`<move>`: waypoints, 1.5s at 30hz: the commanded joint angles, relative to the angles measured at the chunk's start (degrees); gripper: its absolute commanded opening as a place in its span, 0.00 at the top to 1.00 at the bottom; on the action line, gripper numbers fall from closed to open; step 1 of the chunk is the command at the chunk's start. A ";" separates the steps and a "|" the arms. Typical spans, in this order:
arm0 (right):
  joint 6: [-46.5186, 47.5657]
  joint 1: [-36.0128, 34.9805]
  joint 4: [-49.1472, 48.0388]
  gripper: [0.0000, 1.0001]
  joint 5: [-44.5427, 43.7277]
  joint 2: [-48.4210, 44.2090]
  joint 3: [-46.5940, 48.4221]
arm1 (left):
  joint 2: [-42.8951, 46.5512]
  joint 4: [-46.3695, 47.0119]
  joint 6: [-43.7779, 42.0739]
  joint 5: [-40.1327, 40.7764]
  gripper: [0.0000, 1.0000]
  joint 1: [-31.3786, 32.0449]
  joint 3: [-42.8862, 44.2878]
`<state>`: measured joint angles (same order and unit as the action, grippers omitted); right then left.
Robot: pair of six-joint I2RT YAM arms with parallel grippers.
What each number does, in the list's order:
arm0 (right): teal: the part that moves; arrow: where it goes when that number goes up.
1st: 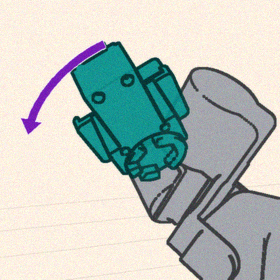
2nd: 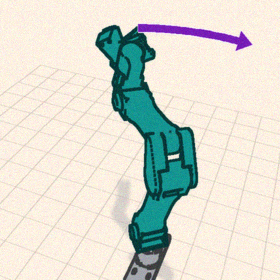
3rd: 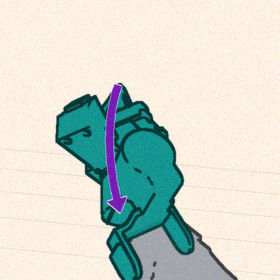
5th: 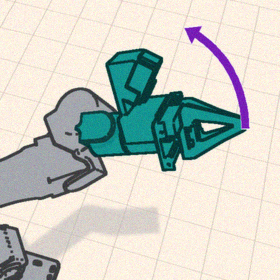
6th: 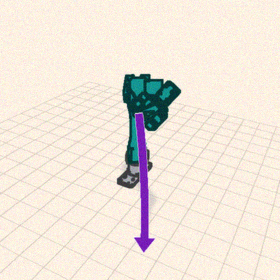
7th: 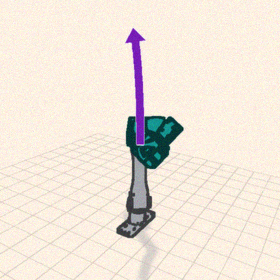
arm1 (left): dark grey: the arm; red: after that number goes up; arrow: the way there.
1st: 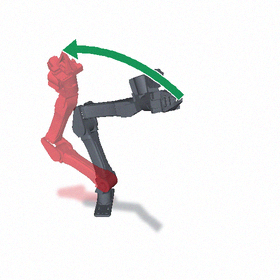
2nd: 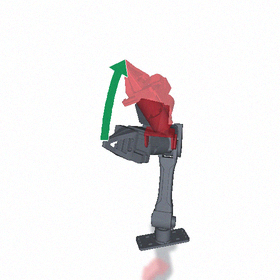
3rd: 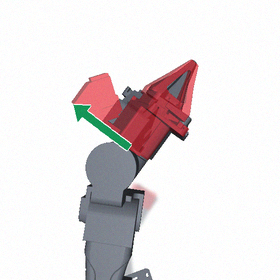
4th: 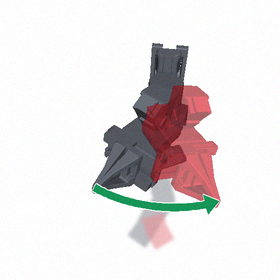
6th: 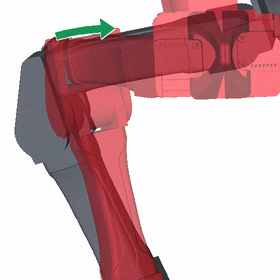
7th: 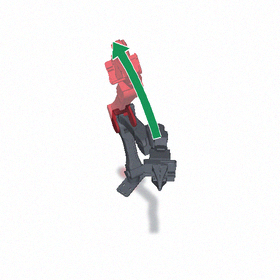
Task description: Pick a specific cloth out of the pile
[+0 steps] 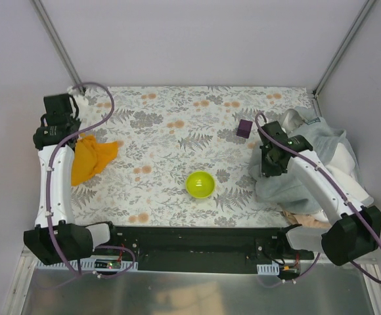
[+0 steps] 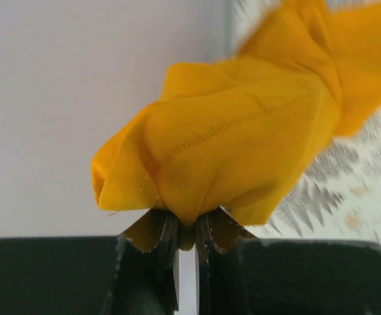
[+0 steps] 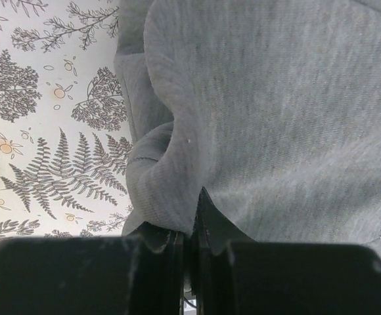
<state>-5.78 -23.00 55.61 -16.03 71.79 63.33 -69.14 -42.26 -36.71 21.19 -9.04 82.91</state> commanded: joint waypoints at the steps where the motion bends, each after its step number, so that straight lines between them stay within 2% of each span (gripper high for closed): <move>1: -1.95 -0.29 2.48 0.94 -0.23 2.73 -0.84 | 0.86 -1.60 6.81 -11.42 1.00 -4.14 -15.81; 4: -2.22 -0.29 2.04 0.82 0.04 4.15 -1.02 | -4.22 -0.55 10.77 -16.61 1.00 -4.15 -25.23; 8: -2.48 -0.29 0.99 0.48 0.39 4.06 -1.02 | -13.71 4.20 14.38 -14.61 1.00 -4.14 -29.04; 9: -2.57 -0.20 0.81 0.41 0.56 3.63 -0.93 | -15.74 4.55 15.34 -14.08 0.93 -4.15 -29.04; 12: -2.31 -0.29 -0.15 0.27 0.83 1.17 -1.19 | -17.17 4.56 17.10 -14.51 0.57 -4.14 -27.90; 13: -2.13 -0.20 -0.42 0.21 0.83 0.38 -1.37 | -16.21 4.56 17.11 -15.47 0.35 -4.15 -27.81; 14: -1.78 -0.37 -0.85 0.12 1.09 -0.85 -1.45 | -14.63 4.47 16.94 -16.70 0.01 -4.15 -27.63; 17: -1.16 -0.99 -2.35 0.01 1.35 -3.75 -1.72 | -9.10 3.42 17.02 -20.04 0.01 -3.80 -26.41; 22: -0.37 -3.88 -6.56 0.01 1.44 -9.20 -1.63 | -0.13 -1.07 17.72 -22.68 0.01 1.90 -23.33; 25: 0.59 -6.52 -14.45 0.01 3.19 -14.65 -4.17 | 4.88 -1.25 19.65 -22.95 0.01 6.92 -22.19; 27: 1.38 -7.49 -20.69 0.01 4.25 -18.51 -7.33 | 6.91 0.33 21.67 -24.96 0.01 7.46 -21.74; 32: 3.31 -7.85 -40.36 0.01 6.36 -26.25 -19.97 | 11.48 10.60 26.85 -22.42 0.01 7.46 -27.62; 34: 3.67 -7.76 -49.41 0.01 4.35 -28.97 -25.51 | 11.75 13.24 28.53 -22.25 0.01 7.45 -29.90; 36: 3.93 -7.85 -54.28 0.01 1.02 -30.47 -29.30 | 12.36 16.58 29.67 -21.54 0.01 7.46 -32.54; 42: 4.29 -7.76 -56.15 0.01 -11.99 -30.04 -33.18 | 15.79 22.83 29.07 -16.18 0.01 7.37 -41.41; 45: 4.90 -7.58 -56.84 0.01 -12.62 -30.56 -34.50 | 17.29 24.50 28.18 -17.32 0.01 7.37 -45.46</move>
<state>-2.24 -30.63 5.54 -22.28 42.06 29.52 -54.83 -23.40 -8.69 2.44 -1.23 41.25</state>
